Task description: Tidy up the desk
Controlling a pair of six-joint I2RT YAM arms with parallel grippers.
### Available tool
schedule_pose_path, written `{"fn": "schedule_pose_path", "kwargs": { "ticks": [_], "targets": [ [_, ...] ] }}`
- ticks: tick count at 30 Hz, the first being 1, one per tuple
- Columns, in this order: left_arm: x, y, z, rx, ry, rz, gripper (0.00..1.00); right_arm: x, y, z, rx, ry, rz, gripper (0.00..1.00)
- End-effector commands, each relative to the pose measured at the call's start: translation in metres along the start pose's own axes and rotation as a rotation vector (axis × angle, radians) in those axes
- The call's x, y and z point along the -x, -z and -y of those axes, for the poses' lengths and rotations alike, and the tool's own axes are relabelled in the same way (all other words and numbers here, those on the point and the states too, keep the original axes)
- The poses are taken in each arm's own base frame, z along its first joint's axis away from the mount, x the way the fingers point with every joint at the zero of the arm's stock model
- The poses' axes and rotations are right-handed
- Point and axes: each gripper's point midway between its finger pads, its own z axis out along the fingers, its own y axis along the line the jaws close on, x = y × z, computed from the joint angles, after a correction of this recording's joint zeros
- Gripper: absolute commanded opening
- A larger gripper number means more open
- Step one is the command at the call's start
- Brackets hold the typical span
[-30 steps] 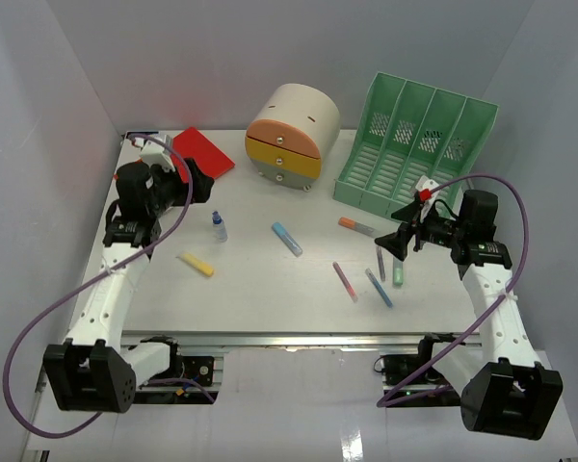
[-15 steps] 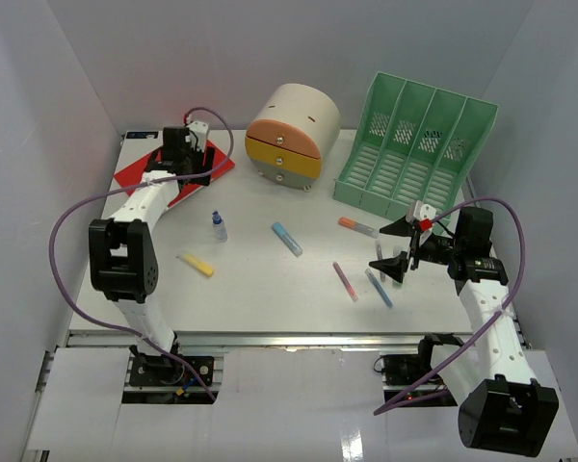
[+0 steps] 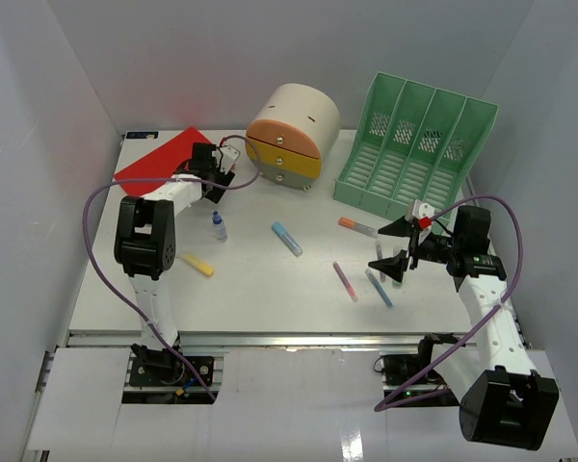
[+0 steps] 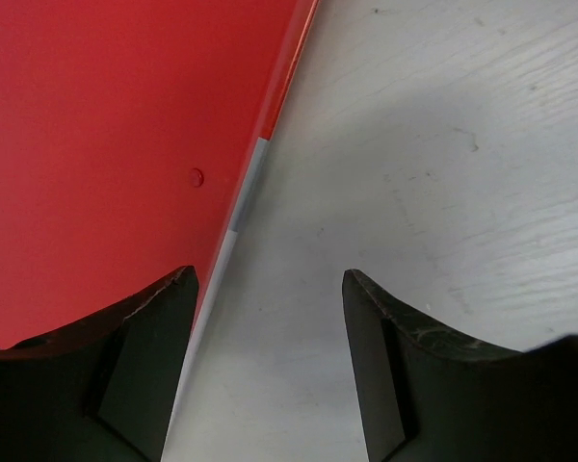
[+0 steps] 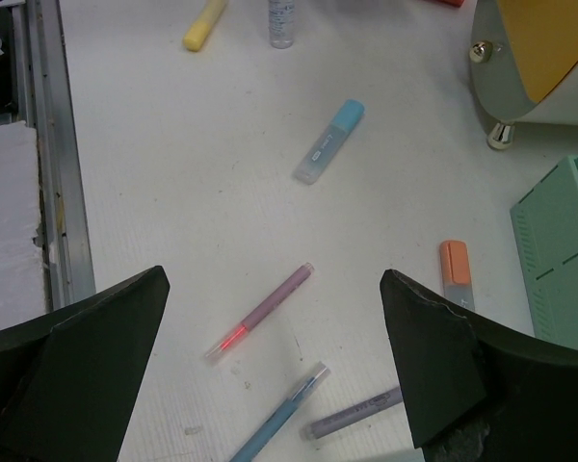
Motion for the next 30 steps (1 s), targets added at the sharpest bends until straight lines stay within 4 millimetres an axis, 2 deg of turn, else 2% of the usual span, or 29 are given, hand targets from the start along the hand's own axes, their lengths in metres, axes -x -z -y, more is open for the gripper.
{"fn": "schedule_pose_path", "kwargs": {
  "ticks": [1,12,16,24,30],
  "targets": [
    [0.019,0.002,-0.029,0.103,-0.032,0.066,0.72,0.003,-0.002,-0.003,0.03,0.009,0.026,0.98],
    [-0.019,-0.027,-0.038,0.125,-0.017,-0.003,0.63,0.0,-0.003,-0.002,0.032,-0.004,0.023,0.98],
    [-0.026,-0.029,-0.04,0.127,-0.008,-0.008,0.59,0.0,-0.003,-0.002,0.033,-0.003,0.024,0.98],
    [-0.04,-0.026,-0.036,0.119,0.017,-0.017,0.42,0.0,-0.003,-0.003,0.037,-0.006,0.027,0.98],
    [-0.049,-0.019,-0.044,0.118,0.074,-0.011,0.3,0.001,-0.003,-0.005,0.044,-0.004,0.033,0.98]
  ]
}}
